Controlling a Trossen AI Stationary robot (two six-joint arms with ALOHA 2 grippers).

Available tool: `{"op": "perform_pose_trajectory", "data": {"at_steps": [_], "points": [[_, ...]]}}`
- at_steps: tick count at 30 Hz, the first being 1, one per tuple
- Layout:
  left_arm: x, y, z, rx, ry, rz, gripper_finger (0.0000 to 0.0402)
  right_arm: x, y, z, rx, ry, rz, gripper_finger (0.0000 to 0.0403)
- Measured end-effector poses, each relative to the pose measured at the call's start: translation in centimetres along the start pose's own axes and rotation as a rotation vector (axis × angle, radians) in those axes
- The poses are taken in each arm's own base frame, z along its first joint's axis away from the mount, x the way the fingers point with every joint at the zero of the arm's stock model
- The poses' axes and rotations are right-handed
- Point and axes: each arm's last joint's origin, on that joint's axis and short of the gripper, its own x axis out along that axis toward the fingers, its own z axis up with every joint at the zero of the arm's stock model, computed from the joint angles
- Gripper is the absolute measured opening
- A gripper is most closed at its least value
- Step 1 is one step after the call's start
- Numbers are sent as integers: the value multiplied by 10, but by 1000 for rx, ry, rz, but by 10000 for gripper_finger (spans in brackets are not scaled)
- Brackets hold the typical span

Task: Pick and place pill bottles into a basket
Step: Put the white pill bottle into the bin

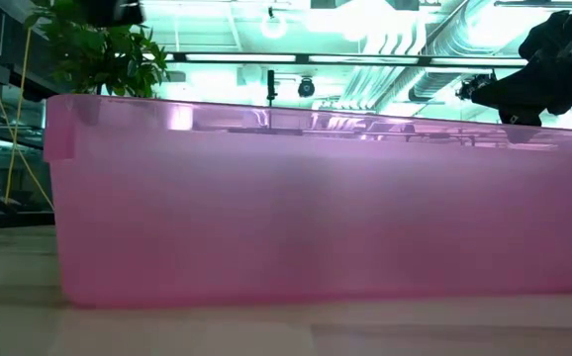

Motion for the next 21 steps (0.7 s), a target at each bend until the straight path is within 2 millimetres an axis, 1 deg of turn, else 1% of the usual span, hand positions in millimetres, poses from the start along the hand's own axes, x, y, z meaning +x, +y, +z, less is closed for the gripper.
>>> {"op": "perform_pose_trajectory", "data": {"at_steps": [4, 7, 15, 21], "points": [[1, -4, -17, -11, 106, 49, 264, 0, 0, 0, 0, 0, 0, 0], [1, -9, -28, 0, 155, 80, 264, 0, 0, 0, 0, 0, 0, 0], [4, -27, -52, 51, 124, 161, 264, 0, 0, 0, 0, 0, 0, 0], [20, -30, -76, 42, 150, 197, 264, 0, 0, 0, 0, 0, 0, 0]]}}
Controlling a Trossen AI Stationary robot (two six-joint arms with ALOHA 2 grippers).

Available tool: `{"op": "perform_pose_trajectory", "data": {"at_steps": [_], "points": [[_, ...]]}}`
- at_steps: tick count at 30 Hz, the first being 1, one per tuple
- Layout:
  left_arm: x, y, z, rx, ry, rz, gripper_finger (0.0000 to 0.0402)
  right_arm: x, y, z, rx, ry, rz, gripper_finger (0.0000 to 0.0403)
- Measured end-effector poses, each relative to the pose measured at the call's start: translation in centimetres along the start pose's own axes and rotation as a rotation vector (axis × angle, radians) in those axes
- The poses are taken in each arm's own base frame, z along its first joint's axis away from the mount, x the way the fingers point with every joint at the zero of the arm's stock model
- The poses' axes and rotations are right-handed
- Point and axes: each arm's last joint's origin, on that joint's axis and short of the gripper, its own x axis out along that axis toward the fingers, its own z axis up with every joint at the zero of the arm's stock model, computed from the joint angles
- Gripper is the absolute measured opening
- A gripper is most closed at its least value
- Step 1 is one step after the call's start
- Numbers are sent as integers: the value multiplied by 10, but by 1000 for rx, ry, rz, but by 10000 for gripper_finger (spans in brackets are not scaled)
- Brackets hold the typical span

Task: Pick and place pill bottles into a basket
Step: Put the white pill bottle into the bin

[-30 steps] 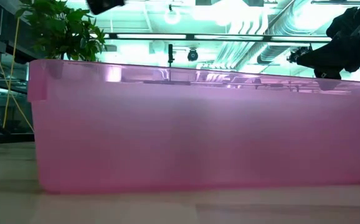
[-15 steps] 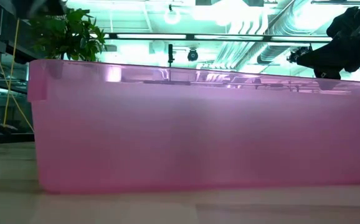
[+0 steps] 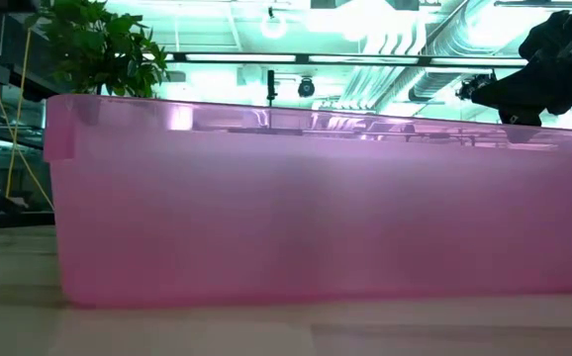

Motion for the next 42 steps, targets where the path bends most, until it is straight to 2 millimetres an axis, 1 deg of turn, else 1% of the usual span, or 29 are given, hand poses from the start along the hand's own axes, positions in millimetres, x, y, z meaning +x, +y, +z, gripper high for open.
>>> {"op": "perform_pose_trajectory", "data": {"at_steps": [3, 7, 14, 17, 27, 42], "points": [[13, -3, -7, -24, -3, -19, 264, 0, 0, 0, 0, 0, 0, 0], [27, -4, -13, -12, -7, -33, 264, 0, 0, 0, 0, 0, 0, 0], [47, 7, -22, -18, 32, 27, 264, 0, 0, 0, 0, 0, 0, 0], [54, 10, -24, -18, 31, 26, 264, 0, 0, 0, 0, 0, 0, 0], [64, 14, -28, -12, 39, 28, 264, 0, 0, 0, 0, 0, 0, 0], [72, 16, -29, -8, 40, 32, 264, 0, 0, 0, 0, -2, -4, 0]]}}
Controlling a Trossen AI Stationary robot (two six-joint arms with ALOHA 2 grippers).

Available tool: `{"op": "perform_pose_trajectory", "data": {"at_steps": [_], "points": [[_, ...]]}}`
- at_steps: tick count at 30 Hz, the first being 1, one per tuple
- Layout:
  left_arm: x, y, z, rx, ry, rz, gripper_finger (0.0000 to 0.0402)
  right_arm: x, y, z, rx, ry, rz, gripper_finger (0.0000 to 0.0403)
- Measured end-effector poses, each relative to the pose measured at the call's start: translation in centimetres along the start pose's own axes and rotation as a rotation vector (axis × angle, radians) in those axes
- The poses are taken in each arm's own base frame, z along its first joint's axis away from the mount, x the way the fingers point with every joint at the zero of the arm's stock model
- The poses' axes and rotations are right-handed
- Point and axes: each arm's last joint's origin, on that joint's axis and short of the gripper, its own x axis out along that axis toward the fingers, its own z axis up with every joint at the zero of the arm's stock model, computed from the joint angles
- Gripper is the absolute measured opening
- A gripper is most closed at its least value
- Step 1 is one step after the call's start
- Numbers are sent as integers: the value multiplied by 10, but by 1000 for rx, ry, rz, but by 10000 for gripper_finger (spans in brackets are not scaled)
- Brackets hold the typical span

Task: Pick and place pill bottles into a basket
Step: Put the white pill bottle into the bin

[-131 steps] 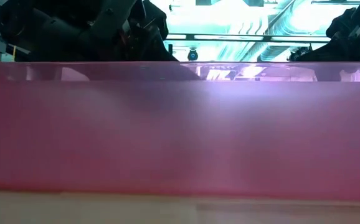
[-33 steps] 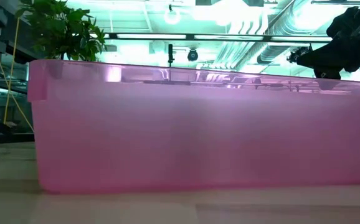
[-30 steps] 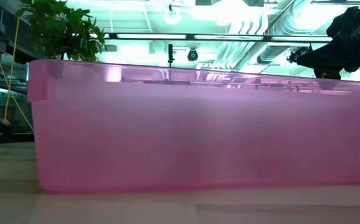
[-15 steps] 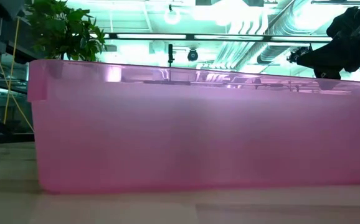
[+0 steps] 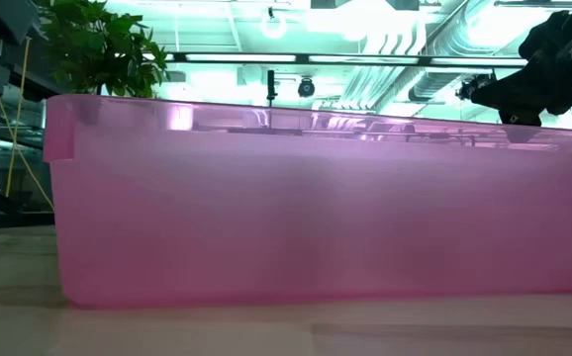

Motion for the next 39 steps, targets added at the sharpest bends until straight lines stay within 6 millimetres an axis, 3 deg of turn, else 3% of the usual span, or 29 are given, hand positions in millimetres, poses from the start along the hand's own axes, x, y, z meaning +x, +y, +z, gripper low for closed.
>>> {"op": "perform_pose_trajectory", "data": {"at_steps": [12, 33, 39], "points": [[17, -4, 2, 26, 46, 42, 264, 1, 0, -1, -2, 6, -10, 0], [17, -3, 3, 27, 0, 77, 264, 1, 0, -1, -3, 7, -12, 0], [17, -3, 3, 28, -6, 77, 226, 1, 0, -1, -3, 7, -12, 0]]}}
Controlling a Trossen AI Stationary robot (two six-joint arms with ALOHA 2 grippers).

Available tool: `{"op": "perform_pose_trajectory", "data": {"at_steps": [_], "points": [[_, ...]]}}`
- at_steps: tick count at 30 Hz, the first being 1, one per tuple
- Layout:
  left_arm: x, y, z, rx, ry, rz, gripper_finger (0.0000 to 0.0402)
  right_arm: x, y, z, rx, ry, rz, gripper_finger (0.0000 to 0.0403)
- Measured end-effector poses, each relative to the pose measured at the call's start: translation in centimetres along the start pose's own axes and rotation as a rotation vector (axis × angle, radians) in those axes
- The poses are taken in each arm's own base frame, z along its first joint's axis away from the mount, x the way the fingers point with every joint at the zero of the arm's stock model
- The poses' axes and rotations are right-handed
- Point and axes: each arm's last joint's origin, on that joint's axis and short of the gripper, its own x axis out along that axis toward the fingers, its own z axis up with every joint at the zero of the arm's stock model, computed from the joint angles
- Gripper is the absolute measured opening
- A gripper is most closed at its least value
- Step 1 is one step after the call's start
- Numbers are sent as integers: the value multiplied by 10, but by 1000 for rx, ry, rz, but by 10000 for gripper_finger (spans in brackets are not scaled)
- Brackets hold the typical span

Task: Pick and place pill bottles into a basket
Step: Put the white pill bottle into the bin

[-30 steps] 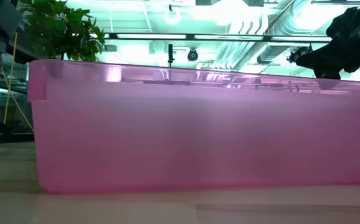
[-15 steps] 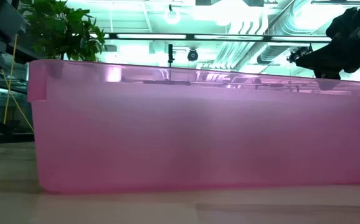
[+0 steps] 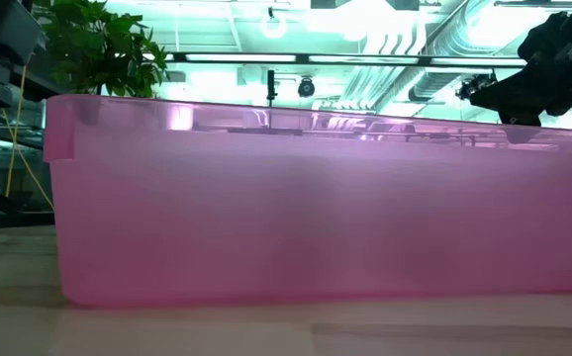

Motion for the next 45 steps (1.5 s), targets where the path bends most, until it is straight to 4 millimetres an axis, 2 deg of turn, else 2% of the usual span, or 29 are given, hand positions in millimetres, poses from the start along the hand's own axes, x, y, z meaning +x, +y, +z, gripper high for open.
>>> {"op": "perform_pose_trajectory", "data": {"at_steps": [4, 18, 29, 34, 45], "points": [[-1, -2, 1, -2, -12, -15, 193, 0, 0, 0, 0, 0, 0, 0], [-2, -4, 3, -7, -9, -52, 194, 0, 0, 0, 0, 1, 0, 0], [-20, -13, 11, -8, -23, -83, 194, 0, 0, 0, 0, 1, 1, 0], [-34, -8, 25, -11, -21, -62, 194, 0, 0, 0, 0, 1, 1, 0], [-65, 17, 77, 49, -140, -92, 194, 0, 0, 0, 0, 2, 5, 0]]}}
